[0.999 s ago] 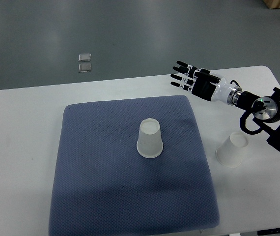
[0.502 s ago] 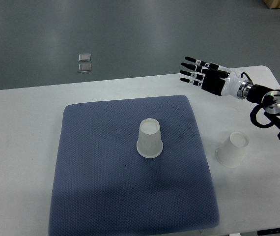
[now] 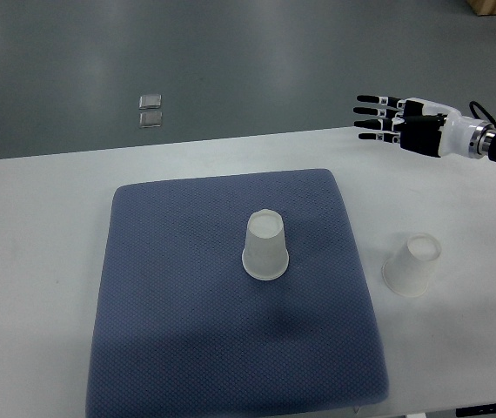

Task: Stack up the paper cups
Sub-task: 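Move the right hand down toward the white cup beside the cushion, then close the right hand fingers around the white cup beside the cushion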

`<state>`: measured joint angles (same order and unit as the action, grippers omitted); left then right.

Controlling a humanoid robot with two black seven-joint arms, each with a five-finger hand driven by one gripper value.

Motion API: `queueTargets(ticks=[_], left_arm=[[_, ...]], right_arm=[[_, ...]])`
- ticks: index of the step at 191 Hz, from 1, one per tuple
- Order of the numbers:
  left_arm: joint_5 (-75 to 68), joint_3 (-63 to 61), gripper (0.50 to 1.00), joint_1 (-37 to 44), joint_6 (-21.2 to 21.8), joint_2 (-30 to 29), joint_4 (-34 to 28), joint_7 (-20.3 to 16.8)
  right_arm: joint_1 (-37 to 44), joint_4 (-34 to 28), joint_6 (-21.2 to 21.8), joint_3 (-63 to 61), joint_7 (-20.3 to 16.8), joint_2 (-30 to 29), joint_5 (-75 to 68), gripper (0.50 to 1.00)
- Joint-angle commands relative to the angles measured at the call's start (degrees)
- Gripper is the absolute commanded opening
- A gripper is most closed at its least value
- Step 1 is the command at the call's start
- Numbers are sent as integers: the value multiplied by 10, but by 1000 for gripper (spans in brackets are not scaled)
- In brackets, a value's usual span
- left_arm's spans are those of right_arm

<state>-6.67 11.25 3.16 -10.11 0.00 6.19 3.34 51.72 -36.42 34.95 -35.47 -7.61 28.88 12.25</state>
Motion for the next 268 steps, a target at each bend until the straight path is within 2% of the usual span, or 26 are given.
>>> queueTargets(ticks=[1,29,57,125,187,202,230,268], left_arm=[[0,0,1000,0,0,0,1,0],[0,0,1000,0,0,0,1,0],[0,0,1000,0,0,0,1,0],[1,0,1000,0,0,0,1,0],[1,0,1000,0,0,0,1,0],[0,0,1000,0,0,0,1,0],[0,0,1000,0,0,0,1,0],[0,0,1000,0,0,0,1,0]], right_arm=[[13,-1,0,1,1,19,51,921],[19,-43,0,-1,4,60,143,921],[19,-122,0,-1,40,108,245,921],[7,-256,0,8,92,207,410,919],[-73,-317,0,10,100,236,498,919],[-91,-317,-2,15,112,236,522,919],[-99,-320,-41,45,148,247,538,919],[-101,-361,-45,63,178,269,546,919]])
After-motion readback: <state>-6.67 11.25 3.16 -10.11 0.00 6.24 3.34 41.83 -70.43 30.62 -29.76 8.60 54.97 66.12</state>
